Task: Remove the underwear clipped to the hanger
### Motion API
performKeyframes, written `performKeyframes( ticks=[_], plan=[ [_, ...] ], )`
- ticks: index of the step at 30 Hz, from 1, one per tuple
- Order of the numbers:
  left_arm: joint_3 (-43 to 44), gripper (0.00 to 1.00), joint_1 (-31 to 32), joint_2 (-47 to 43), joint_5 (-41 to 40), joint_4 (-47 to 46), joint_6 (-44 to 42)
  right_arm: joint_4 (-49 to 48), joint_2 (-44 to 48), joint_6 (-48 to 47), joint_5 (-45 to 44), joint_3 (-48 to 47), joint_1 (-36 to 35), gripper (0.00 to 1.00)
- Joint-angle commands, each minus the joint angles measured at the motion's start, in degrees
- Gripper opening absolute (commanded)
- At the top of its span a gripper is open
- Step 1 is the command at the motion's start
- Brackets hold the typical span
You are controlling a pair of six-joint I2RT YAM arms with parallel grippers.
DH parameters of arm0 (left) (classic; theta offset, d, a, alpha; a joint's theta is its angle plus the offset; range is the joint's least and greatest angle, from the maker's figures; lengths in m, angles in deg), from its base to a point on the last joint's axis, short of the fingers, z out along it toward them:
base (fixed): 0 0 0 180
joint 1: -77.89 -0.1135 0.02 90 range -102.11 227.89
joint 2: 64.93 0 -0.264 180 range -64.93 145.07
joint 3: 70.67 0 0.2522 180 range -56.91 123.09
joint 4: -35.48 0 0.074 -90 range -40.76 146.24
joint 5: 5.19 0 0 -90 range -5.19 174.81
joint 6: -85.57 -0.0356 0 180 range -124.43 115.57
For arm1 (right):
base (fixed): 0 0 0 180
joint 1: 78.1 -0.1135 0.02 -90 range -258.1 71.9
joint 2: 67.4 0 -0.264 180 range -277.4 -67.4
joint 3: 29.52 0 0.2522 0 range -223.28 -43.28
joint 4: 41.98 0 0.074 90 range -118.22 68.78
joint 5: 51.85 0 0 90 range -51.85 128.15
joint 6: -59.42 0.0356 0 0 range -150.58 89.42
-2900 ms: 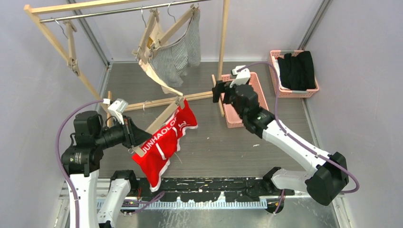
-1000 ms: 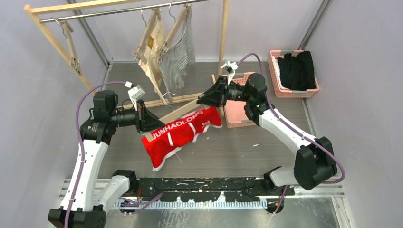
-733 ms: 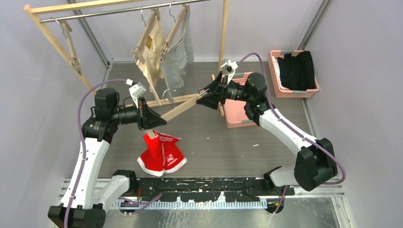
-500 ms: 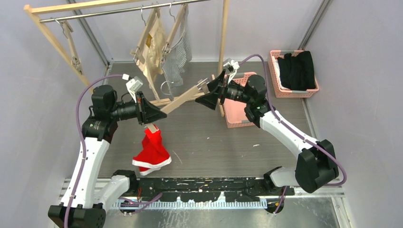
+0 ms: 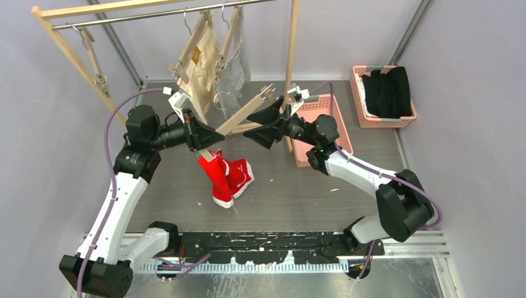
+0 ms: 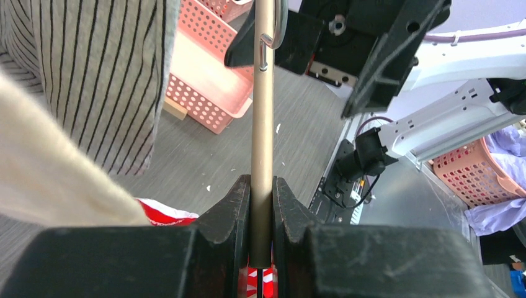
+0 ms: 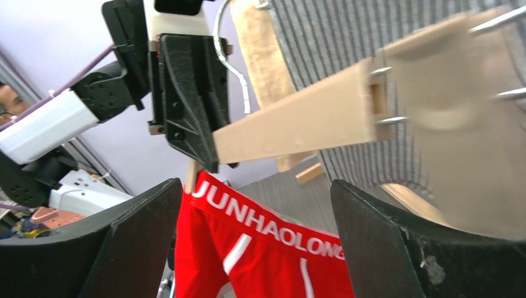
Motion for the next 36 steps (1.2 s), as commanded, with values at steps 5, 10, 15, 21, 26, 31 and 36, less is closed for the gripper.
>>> performKeyframes(
  ticks=[5,10,15,21,26,31,36],
  plan=[
    [1.69,0.0,5.33,0.58,-5.03,-10.09,4.2,-14.43,-3.93,3.33,-5.05,-5.24,-1.11,0.95],
    [0.22,0.0,6.87,0.57,-6.36,-11.94,5.29,-13.24,-4.89,2.31,-7.13,-7.88,-1.1,0.76],
    [-2.94,0.01,8.36,0.19,-8.66,-18.12,9.13,-13.6,-5.91,2.24,-9.13,-10.0,-1.11,0.67],
    [-5.8,0.01,13.38,0.83,-12.4,-23.99,11.26,-16.61,-7.47,3.62,-11.4,-11.64,-1.06,0.44],
    [-7.47,0.01,16.45,2.53,-15.44,-27.48,11.43,-18.69,-9.16,5.78,-10.39,-12.66,-1.11,0.01],
    [-7.78,0.12,16.52,1.57,-19.64,-25.01,9.95,-17.06,-6.01,3.44,-11.55,-9.23,-1.11,0.01],
    [-8.36,0.49,16.52,-0.32,-21.27,-23.0,7.56,-15.34,-2.51,1.51,-11.97,-6.89,-1.11,0.01]
  ],
)
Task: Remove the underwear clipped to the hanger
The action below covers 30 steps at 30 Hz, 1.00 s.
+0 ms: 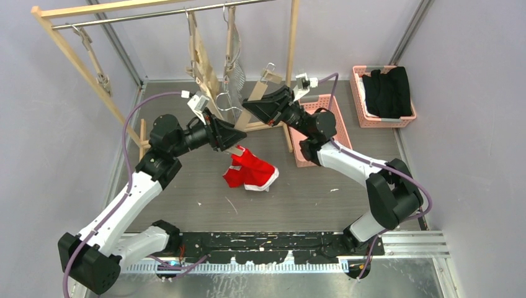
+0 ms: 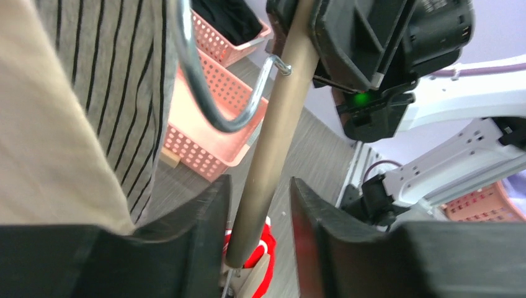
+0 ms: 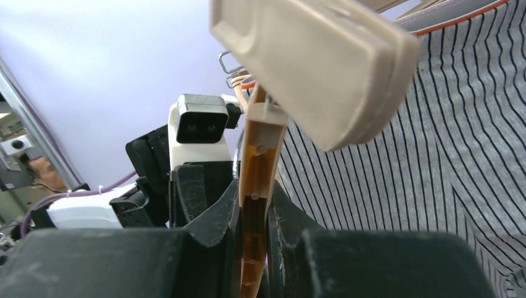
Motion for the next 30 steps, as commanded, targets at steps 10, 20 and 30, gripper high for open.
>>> performKeyframes(
  ticks=[10,20,30],
  plan=[
    [-4.72,0.71,0.71,-9.64,-10.0,1.38,-4.48,-3.14,6.79,-2.69,-1.38,1.85,-0.04,0.01],
    [-9.02,0.72,0.68,-8.89,-4.88,-4.57,-1.32,-6.63,8.05,0.77,-0.85,2.55,-0.03,0.01],
    [-8.83,0.09,0.68,-8.87,-1.98,-5.42,0.11,-5.58,9.33,-0.11,-1.42,3.25,0.02,0.01]
  ],
)
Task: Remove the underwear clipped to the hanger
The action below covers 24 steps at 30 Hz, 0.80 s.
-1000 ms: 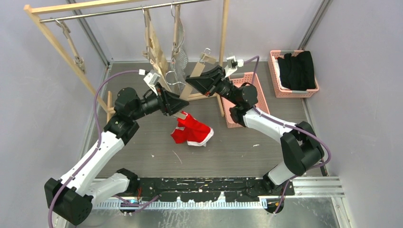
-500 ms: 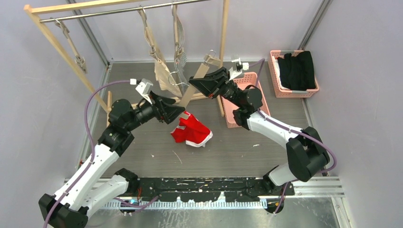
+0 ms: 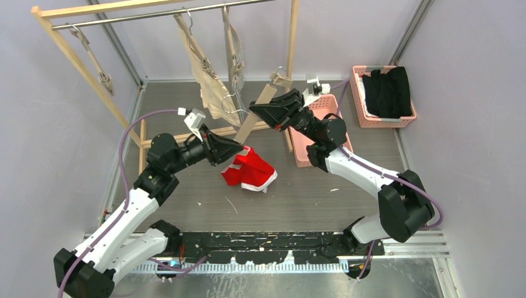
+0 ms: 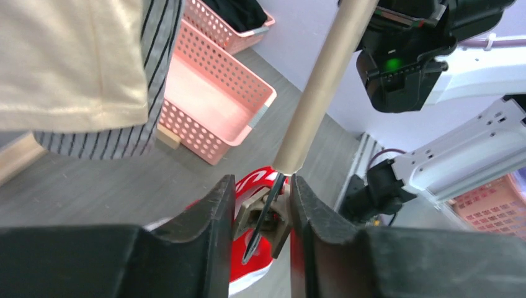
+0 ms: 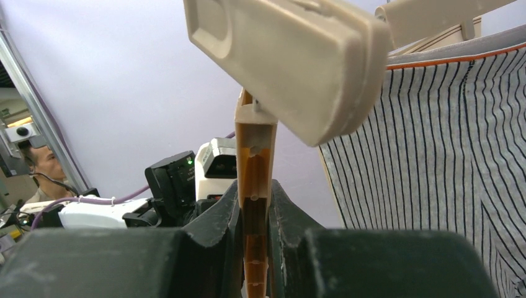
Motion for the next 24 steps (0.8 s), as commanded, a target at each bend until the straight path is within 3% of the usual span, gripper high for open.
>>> performKeyframes(
  ticks=[1,4,5,7,11,14,21,24],
  plan=[
    [1.71,0.01,-0.26,-0.07,0.98,-3.02,0.14,-4.58,2.81,0.55,-1.27,-0.64,0.12,0.01],
    [1.86,0.01,-0.23,-0.34,1.17,-4.3,-0.1,-4.1,2.78,0.42,-1.09,-0.67,0.16,0.01],
    [2.16,0.14,-0.26,-0.47,1.19,-4.24,-0.22,-3.78,2.79,0.33,-0.95,-0.64,0.1,0.01],
    [2.94,0.49,-0.25,-0.88,1.21,-4.49,-0.66,-3.48,2.79,0.16,-0.87,-0.56,0.12,0.01],
    [4.39,0.61,-0.26,-1.71,-0.54,-4.91,-1.84,-3.14,2.87,0.43,-0.31,-0.6,0.03,0.01],
    [5.02,0.6,-0.21,-1.63,-1.15,-5.71,-2.45,-3.07,2.95,0.65,-0.09,-0.43,-0.05,0.01],
    [6.23,0.46,-0.26,1.45,1.31,-7.5,-1.72,-2.79,3.36,0.94,0.24,-0.37,-0.56,0.01],
    [6.61,0.33,-0.24,2.78,2.18,-8.89,-0.9,-2.71,3.64,0.92,0.35,-0.41,-0.74,0.01]
  ],
)
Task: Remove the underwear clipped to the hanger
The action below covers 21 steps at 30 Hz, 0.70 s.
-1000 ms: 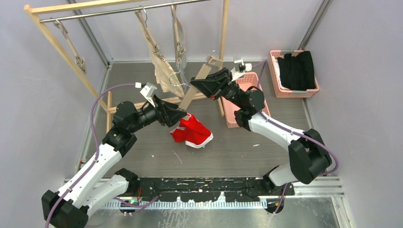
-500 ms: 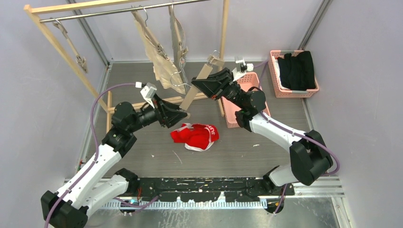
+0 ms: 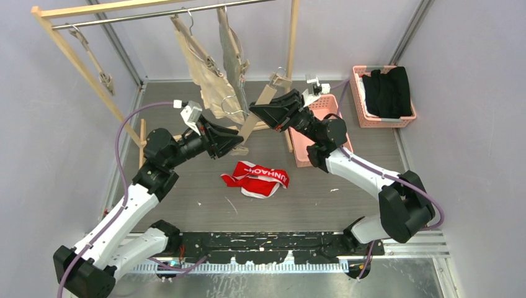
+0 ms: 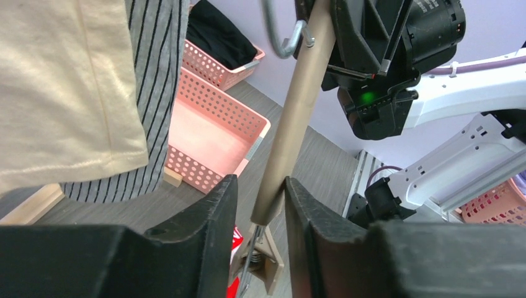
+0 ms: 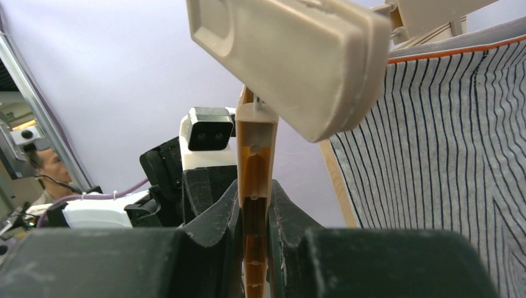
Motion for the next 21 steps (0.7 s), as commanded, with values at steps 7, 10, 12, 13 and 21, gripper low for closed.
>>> performKeyframes(
  ticks=[7,10,12,13,21],
  plan=[
    [3.82,0.17,-0.11,3.95,5.09,-6.65,2.95,-3.32,3.13,-0.53,-0.42,-0.54,-0.76,0.01],
    [2.95,0.05,-0.1,4.18,5.9,-8.9,4.44,-4.01,2.47,-0.13,-0.61,-0.58,-0.84,0.01],
    [2.61,0.09,-0.1,4.41,6.98,-10.36,5.38,-4.72,1.95,0.44,-0.44,-0.78,-0.94,0.01],
    [2.59,0.18,-0.11,4.54,7.71,-10.74,5.7,-5.07,1.61,0.72,-0.44,-0.83,-0.94,0.01],
    [1.81,0.29,-0.1,3.89,8.4,-11.02,6.45,-5.76,1.47,1.0,-0.75,-0.81,-1.03,0.01]
  ],
)
